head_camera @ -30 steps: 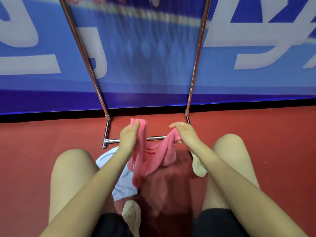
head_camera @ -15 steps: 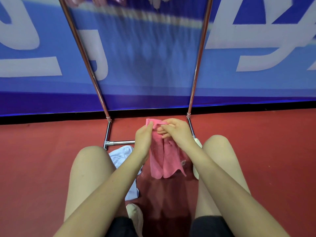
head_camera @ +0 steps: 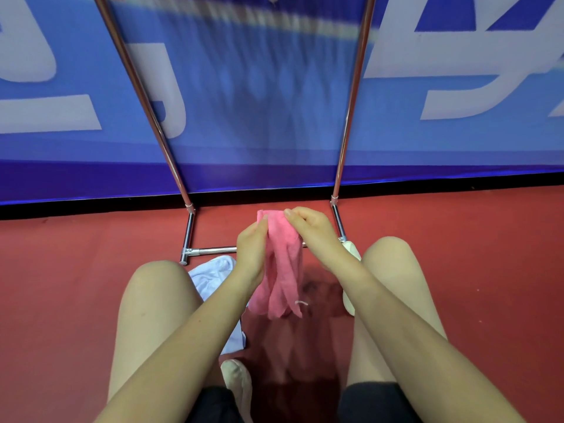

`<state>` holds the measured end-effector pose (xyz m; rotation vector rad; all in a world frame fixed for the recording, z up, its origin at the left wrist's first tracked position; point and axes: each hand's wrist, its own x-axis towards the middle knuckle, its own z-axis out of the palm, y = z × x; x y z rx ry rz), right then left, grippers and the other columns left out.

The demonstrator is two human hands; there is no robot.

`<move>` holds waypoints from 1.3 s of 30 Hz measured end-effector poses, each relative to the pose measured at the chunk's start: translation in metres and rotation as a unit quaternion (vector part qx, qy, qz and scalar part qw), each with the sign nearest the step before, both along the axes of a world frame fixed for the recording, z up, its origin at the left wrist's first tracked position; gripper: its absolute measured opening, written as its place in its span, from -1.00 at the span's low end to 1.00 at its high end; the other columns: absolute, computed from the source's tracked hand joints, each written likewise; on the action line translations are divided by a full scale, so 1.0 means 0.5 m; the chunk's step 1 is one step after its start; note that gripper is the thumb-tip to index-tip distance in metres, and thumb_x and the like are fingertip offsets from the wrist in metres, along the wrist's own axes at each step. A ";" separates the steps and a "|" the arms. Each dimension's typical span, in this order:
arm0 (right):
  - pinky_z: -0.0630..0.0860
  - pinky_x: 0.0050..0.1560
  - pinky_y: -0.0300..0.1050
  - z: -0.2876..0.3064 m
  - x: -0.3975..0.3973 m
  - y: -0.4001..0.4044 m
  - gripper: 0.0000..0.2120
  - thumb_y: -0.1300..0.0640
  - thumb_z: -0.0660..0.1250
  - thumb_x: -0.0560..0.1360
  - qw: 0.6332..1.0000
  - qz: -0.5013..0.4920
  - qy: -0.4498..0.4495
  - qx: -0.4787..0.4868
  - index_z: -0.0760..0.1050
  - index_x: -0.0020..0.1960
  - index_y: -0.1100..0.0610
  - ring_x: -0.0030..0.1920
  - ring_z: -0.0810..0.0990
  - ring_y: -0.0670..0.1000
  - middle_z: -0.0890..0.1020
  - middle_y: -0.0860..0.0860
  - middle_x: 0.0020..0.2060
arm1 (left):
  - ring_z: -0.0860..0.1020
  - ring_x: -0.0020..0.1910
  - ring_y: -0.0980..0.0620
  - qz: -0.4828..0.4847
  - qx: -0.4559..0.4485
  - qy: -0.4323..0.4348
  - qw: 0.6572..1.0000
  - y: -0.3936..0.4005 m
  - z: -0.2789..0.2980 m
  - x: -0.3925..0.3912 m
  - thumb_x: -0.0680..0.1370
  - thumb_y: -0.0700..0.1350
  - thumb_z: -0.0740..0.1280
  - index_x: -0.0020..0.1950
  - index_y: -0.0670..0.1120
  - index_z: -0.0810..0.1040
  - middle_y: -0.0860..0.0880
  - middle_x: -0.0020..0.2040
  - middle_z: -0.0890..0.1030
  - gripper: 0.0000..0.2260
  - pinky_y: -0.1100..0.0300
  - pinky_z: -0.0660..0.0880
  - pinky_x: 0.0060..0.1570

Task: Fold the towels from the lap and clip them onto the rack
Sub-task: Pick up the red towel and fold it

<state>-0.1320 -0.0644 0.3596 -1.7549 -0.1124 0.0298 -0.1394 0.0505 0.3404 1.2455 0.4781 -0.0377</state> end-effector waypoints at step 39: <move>0.36 -0.27 -0.26 0.005 0.011 -0.033 -0.82 0.22 0.36 0.49 0.993 -0.105 -0.005 0.052 0.45 -0.25 0.06 -0.38 0.41 -0.15 0.47 -0.06 -0.42 | 0.49 -0.40 0.26 -0.047 0.069 -0.069 0.994 -0.065 0.054 0.007 0.62 -0.10 0.26 -0.22 -0.04 0.63 0.13 -0.42 0.59 -0.74 0.32 0.42 -0.32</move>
